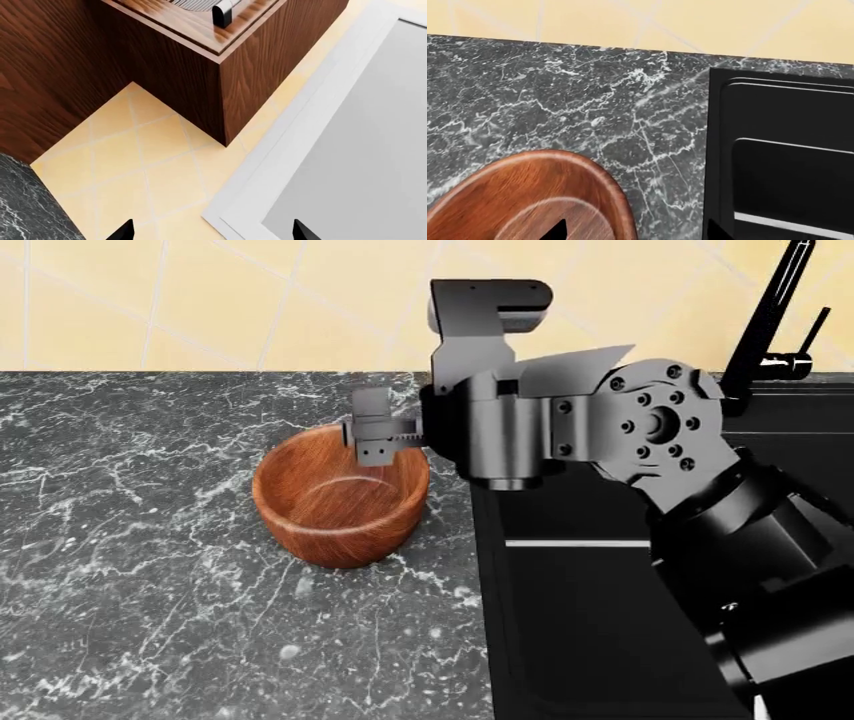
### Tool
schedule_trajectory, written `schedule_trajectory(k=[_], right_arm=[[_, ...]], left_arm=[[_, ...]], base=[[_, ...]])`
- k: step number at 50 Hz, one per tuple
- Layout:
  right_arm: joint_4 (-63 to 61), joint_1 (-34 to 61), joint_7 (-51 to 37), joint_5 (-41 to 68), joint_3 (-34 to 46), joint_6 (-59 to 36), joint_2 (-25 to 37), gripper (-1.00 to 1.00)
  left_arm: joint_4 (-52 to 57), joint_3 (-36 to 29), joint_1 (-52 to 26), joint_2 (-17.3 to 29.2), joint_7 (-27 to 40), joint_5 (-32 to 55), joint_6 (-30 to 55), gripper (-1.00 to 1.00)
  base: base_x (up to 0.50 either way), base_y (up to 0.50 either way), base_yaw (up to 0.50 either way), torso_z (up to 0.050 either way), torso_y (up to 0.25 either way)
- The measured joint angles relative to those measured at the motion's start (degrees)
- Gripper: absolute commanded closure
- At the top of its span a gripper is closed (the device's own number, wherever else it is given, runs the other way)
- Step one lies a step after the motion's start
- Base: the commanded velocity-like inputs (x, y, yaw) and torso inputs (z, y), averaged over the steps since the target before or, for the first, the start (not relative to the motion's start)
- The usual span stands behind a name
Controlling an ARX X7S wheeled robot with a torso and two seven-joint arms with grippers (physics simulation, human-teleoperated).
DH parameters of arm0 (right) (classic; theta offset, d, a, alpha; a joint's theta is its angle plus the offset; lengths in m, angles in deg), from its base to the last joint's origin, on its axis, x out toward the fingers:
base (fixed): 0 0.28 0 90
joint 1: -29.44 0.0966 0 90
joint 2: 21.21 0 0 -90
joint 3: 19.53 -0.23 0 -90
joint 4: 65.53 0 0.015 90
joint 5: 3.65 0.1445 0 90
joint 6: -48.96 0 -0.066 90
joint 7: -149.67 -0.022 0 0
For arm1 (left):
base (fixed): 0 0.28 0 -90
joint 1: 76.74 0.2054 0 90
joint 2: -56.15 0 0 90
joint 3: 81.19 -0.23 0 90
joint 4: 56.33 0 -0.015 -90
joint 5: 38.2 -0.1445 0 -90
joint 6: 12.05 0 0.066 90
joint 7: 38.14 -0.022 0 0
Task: Move the fresh-baked cupcake off the tray onto the counter, and place the bowl used for mixing into the sink.
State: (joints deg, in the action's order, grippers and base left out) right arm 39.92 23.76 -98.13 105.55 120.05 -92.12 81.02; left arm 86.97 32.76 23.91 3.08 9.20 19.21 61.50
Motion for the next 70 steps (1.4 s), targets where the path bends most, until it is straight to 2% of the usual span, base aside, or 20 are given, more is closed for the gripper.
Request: schedule_trajectory(k=[40, 70], right_arm=[[1.94, -3.17, 4.69, -3.38, 3.93, 0.46, -1.3, -1.0], [2.8, -5.33, 7.88, -4.87, 4.57, 2.04, 0.13, -1.0]], left_arm=[[0.02, 0.07, 0.28, 0.04, -0.07, 0.06, -0.51, -1.0], [-0.06, 0.05, 0.43, 0.03, -0.03, 0.04, -0.76, -1.0]], base=[[0.0, 0.0, 0.0, 0.0, 0.0], [0.0, 0.0, 0.0, 0.0, 0.0]])
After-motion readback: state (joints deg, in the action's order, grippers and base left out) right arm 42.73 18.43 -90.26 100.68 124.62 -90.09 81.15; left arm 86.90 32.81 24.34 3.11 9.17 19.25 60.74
